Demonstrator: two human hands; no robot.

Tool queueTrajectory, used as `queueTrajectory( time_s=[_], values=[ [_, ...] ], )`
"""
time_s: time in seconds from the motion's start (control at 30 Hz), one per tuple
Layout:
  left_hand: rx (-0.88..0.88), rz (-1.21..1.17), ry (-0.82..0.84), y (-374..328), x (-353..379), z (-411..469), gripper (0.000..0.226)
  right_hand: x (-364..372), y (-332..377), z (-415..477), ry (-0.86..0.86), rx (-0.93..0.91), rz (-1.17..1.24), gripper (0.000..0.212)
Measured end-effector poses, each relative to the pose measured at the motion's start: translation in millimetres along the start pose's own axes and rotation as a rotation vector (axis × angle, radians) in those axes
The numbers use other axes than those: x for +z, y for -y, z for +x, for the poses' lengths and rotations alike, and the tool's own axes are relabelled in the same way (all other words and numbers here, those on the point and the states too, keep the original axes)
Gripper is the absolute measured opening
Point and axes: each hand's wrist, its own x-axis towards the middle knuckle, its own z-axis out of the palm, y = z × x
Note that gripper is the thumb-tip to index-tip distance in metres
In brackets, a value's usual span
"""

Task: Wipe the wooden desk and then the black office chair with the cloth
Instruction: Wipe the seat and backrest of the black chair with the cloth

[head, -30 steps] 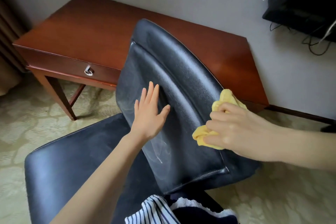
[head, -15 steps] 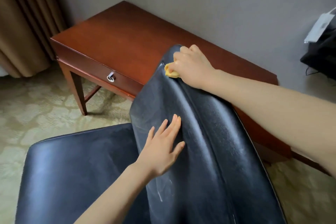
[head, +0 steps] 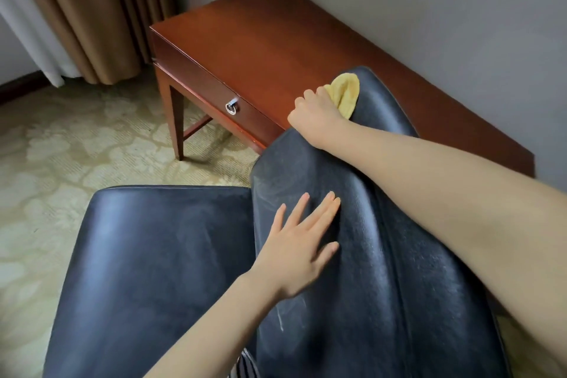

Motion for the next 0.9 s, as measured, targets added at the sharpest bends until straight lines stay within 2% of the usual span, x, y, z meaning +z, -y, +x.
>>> queueTrajectory(
  time_s=[0.2, 0.5, 0.7, 0.9],
  values=[
    [-0.167, -0.012, -0.022, 33.1, 3.3, -25.1, 0.062, -2.1, 12.4, -16.4, 0.086, -0.062, 0.026, 0.026],
    [-0.316, -0.026, -0.026, 52.3, 0.1, -59.6, 0.058, 7.4, 50.1, -90.1, 0.184, -0.346, 0.062, 0.027],
    [-0.311, -0.057, -0.025, 48.0, -7.4, -61.9, 0.056, -1.4, 72.7, -158.5, 0.267, -0.472, 0.163, 0.029],
    [-0.197, -0.088, 0.009, 24.8, -9.6, -39.1, 0.056, -17.9, 84.4, -230.3, 0.351, -0.606, 0.277, 0.025]
  ],
)
